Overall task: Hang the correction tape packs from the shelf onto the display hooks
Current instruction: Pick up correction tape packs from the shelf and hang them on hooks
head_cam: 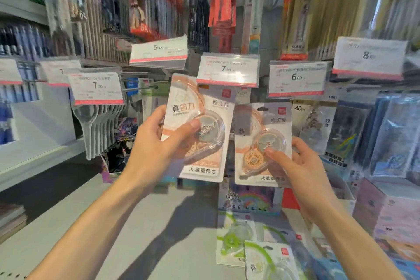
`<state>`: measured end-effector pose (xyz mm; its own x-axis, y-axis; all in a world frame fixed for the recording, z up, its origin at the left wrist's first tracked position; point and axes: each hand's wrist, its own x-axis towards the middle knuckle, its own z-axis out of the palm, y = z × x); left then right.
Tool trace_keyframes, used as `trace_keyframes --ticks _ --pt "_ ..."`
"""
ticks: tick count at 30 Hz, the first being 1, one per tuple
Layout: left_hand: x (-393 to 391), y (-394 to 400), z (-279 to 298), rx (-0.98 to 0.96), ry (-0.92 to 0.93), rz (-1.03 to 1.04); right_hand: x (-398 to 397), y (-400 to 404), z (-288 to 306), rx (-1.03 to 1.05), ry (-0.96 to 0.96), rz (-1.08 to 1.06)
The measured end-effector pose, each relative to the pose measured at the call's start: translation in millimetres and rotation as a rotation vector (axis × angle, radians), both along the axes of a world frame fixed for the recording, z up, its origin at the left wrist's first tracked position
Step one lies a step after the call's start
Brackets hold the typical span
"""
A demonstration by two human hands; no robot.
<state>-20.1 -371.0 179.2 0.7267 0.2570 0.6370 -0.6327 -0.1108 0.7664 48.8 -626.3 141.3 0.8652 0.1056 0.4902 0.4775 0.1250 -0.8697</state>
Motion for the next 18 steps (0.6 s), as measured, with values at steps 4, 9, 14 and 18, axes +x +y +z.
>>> trace_keyframes --ticks 4,9,14,18 --pt "-7.2 4.3 12.5 0.0 -0.059 -0.002 -0.8 12.0 6.7 -0.033 -0.071 0.01" --pt "-10.7 6.1 23.2 -0.009 -0.096 -0.011 3.0 31.8 22.5 -0.056 -0.173 -0.002" --pt "-9.3 9.8 24.5 0.023 -0.084 0.03 13.7 46.8 37.8 -0.069 -0.185 -0.002" --pt "-6.7 11.5 22.8 0.038 -0.083 0.054 24.3 54.5 45.3 -0.077 -0.173 0.003"
